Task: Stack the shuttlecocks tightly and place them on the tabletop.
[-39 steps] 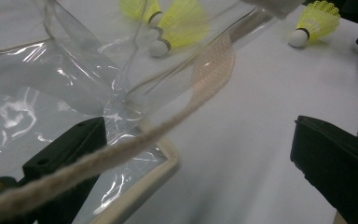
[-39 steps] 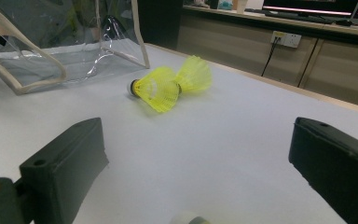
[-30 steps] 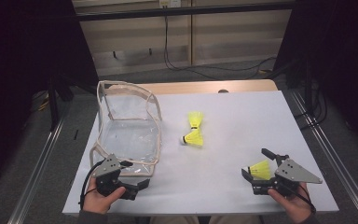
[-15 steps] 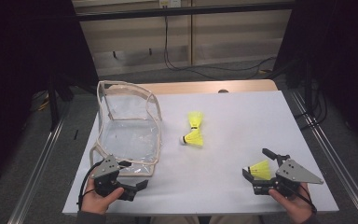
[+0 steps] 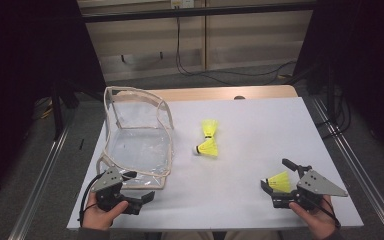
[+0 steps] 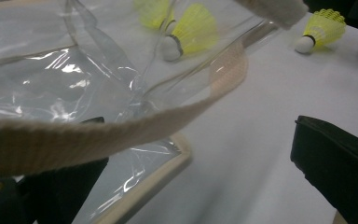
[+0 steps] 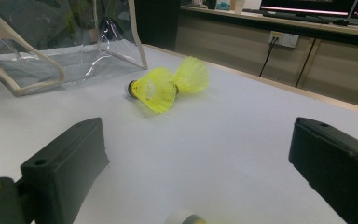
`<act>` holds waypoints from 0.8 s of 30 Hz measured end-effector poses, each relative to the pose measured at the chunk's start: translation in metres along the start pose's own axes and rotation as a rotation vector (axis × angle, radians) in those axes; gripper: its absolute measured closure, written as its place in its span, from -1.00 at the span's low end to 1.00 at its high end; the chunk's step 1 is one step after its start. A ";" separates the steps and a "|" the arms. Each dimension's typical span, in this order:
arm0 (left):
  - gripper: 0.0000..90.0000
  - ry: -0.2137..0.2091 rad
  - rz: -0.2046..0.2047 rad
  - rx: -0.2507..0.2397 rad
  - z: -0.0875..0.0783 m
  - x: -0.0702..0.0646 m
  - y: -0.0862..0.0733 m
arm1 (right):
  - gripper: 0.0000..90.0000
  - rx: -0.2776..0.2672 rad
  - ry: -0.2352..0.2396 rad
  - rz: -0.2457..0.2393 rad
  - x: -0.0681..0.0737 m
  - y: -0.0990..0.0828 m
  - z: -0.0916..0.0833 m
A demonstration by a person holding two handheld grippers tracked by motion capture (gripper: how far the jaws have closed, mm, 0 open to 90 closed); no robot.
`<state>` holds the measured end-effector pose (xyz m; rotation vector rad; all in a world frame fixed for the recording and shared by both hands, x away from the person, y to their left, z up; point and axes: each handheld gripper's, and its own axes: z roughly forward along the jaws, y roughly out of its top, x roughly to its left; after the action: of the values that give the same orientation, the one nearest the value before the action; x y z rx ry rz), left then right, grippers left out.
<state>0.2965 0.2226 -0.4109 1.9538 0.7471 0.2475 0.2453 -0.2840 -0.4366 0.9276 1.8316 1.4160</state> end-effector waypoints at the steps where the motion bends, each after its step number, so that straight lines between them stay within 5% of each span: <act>1: -0.91 -0.003 0.004 0.001 0.001 0.000 0.000 | -0.93 0.000 0.003 0.005 -0.001 0.000 0.000; 24: -0.90 0.005 0.013 -0.004 0.006 0.007 0.000 | -0.91 0.082 -0.008 0.045 -0.013 -0.001 -0.005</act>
<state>0.3043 0.2222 -0.4152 1.9557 0.7368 0.2620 0.2482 -0.2979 -0.4351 1.0195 1.8861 1.3707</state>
